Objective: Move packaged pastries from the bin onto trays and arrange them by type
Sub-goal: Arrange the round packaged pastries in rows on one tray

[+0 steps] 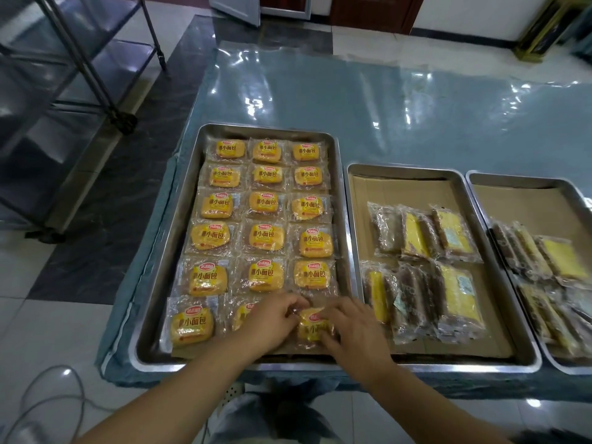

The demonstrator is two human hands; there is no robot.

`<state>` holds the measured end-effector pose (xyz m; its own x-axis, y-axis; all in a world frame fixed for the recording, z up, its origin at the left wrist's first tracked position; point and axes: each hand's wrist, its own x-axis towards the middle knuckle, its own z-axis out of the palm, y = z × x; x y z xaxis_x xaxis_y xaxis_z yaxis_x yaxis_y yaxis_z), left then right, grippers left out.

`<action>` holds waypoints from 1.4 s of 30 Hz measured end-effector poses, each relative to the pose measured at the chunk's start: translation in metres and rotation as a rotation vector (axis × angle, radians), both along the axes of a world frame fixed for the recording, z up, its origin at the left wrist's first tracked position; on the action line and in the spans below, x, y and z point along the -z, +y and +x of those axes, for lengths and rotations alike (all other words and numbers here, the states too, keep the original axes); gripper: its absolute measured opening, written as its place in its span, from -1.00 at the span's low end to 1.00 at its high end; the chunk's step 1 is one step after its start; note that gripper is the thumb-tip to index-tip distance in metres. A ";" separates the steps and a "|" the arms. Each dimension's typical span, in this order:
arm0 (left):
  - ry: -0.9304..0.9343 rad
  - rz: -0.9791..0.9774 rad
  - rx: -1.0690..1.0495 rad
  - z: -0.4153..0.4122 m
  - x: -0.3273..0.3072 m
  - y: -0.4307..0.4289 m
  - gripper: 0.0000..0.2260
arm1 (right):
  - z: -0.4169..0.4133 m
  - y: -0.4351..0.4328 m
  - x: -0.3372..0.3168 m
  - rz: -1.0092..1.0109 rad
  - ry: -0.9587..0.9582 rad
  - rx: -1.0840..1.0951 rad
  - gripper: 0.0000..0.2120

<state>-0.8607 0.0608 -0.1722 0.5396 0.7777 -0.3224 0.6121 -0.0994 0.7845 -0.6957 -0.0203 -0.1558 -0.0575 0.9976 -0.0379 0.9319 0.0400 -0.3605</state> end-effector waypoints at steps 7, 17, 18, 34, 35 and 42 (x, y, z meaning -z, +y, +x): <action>0.263 0.508 0.063 -0.026 0.003 0.008 -0.54 | -0.002 0.004 0.008 -0.112 -0.104 -0.095 -0.66; 0.527 0.641 0.360 -0.053 0.031 0.020 -0.34 | -0.011 0.019 0.011 -0.209 -0.051 -0.184 -0.59; 0.527 0.637 0.351 -0.052 0.034 0.020 -0.34 | -0.012 0.020 0.012 -0.229 -0.051 -0.184 -0.59; 0.587 0.626 0.339 -0.047 0.034 0.019 -0.32 | -0.004 0.066 0.020 -0.179 -0.200 -0.169 -0.42; 0.590 0.623 0.338 -0.047 0.034 0.019 -0.32 | -0.003 0.067 0.021 -0.185 -0.210 -0.173 -0.43; 0.577 0.601 0.313 -0.048 0.030 0.019 -0.33 | 0.001 0.073 0.017 -0.136 -0.193 -0.181 -0.52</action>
<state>-0.9082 0.0798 -0.2027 0.6354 0.7474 -0.1943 0.7717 -0.6238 0.1238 -0.6950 0.0523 -0.1727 -0.2131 0.9567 -0.1980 0.9658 0.1756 -0.1909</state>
